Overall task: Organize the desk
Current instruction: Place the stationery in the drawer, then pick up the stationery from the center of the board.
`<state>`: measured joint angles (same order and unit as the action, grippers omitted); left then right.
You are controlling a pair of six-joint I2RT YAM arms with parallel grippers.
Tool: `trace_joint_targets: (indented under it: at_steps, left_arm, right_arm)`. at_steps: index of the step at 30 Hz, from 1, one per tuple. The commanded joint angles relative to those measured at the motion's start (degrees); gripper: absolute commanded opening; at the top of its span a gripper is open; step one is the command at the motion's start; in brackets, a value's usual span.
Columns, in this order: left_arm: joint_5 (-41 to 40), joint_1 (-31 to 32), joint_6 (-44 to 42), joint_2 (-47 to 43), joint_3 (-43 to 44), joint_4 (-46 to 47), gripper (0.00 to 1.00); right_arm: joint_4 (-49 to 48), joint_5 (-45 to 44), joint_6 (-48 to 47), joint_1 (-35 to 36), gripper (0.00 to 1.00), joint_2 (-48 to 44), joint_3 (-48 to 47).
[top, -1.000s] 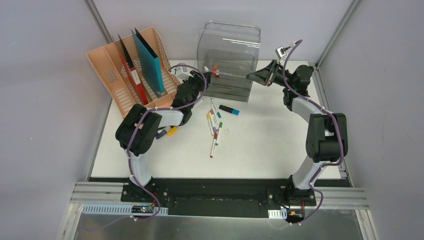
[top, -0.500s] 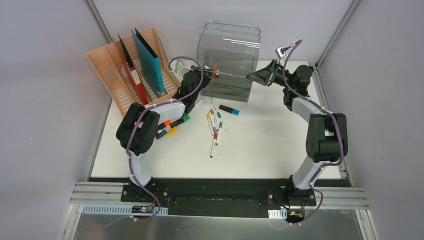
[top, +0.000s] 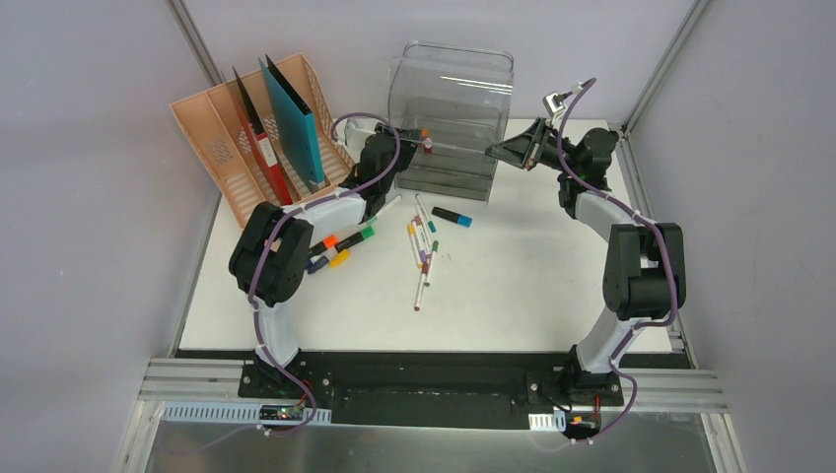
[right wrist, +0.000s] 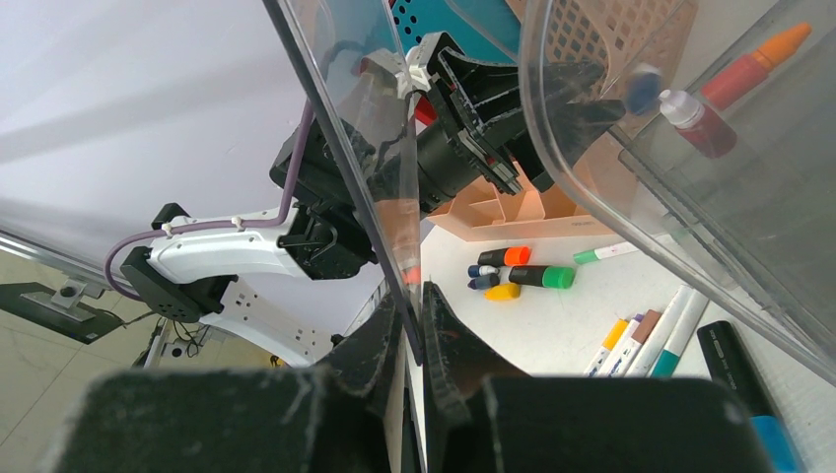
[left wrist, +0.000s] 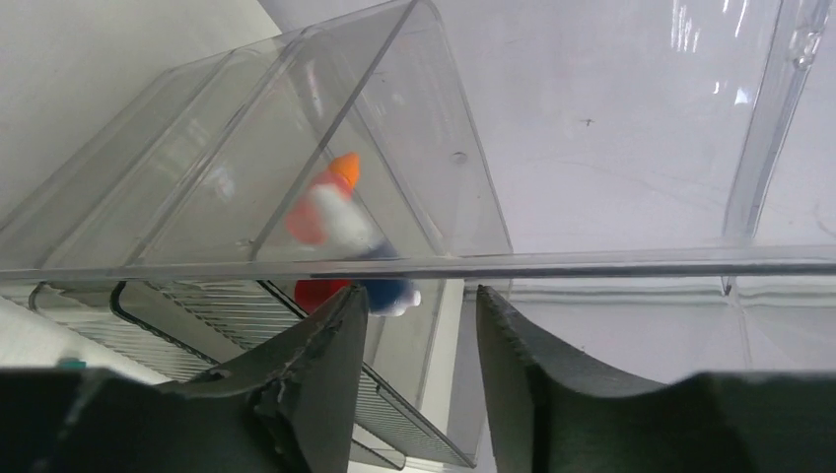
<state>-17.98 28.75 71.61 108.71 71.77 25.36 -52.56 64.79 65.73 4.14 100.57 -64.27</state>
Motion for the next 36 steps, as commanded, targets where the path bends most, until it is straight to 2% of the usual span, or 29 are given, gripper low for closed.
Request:
trace_joint_targets:
  at_steps: [1,6,14,22,26,30,32,36]
  left_arm:
    - [0.0,-0.5,2.0,-0.1,1.4,-1.6,0.48]
    - [1.9,-0.5,1.6,-1.4,-0.7,1.8,0.53]
    - [6.7,-0.5,-1.5,-5.3,-5.2,6.5,0.54]
    - [11.3,-0.5,-8.3,-9.5,-14.4,19.1,0.58]
    - [14.5,-0.6,-14.0,-10.3,-20.8,30.8,0.58]
    - [18.4,-0.8,-19.9,-8.4,-27.7,48.6,0.58]
    - [23.1,-1.5,-21.7,-6.0,-30.4,56.1,0.58]
    - [36.5,-4.9,-20.2,-2.7,-31.5,56.7,0.61]
  right_arm:
    - [-0.9,1.7,2.3,1.0,0.06,-2.6,-1.2]
    - [-1.0,1.7,2.4,1.0,0.06,-2.5,-1.2]
    - [-1.0,1.7,2.4,1.1,0.06,-2.4,-1.2]
    - [-1.0,1.7,2.4,1.2,0.06,-2.2,-1.2]
    - [-1.0,1.7,2.3,1.3,0.06,-2.1,-1.2]
    - [-1.0,1.7,2.2,1.3,0.06,-2.0,-1.2]
    - [-1.0,1.7,2.3,1.3,0.06,-2.0,-1.2]
    - [-1.0,1.7,2.2,1.4,0.06,-2.0,-1.2]
